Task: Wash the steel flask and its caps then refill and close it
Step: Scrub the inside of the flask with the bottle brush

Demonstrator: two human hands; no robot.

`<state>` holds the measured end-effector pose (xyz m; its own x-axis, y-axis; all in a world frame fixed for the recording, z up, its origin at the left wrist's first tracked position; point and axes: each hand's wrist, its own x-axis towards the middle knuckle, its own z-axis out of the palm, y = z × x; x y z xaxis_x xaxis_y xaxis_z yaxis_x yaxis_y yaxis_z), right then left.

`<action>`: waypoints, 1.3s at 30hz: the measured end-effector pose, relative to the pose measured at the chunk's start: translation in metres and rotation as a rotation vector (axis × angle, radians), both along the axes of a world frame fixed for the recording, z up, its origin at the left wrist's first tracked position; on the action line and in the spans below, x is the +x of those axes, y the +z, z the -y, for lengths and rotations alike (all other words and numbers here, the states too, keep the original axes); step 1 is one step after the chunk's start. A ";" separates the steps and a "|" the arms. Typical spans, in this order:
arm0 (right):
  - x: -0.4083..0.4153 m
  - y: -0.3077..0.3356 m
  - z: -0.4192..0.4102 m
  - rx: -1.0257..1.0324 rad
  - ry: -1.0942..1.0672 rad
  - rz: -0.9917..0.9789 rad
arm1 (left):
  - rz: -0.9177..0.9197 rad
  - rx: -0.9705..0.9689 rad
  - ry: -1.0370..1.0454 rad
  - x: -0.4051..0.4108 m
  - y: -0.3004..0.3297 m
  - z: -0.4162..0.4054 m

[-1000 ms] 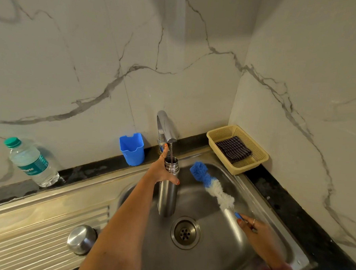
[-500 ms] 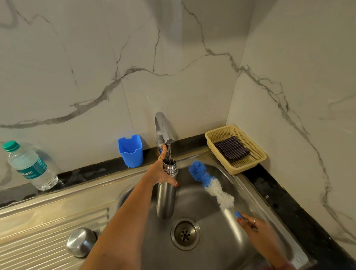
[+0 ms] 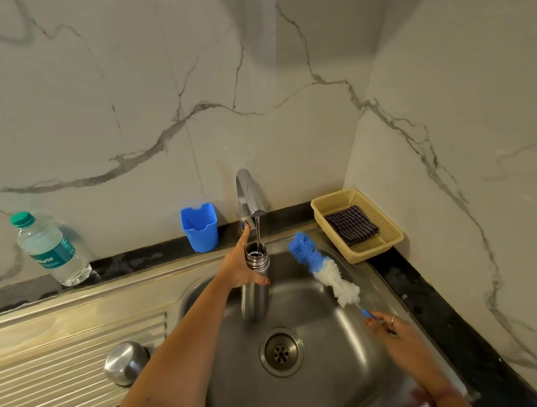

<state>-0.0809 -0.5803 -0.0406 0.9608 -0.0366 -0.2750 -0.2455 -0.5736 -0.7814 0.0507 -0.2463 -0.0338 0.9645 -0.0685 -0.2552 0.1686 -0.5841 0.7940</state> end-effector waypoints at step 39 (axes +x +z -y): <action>0.139 0.247 -0.024 -0.924 0.982 0.026 | 0.178 0.000 0.083 -0.053 -0.009 0.000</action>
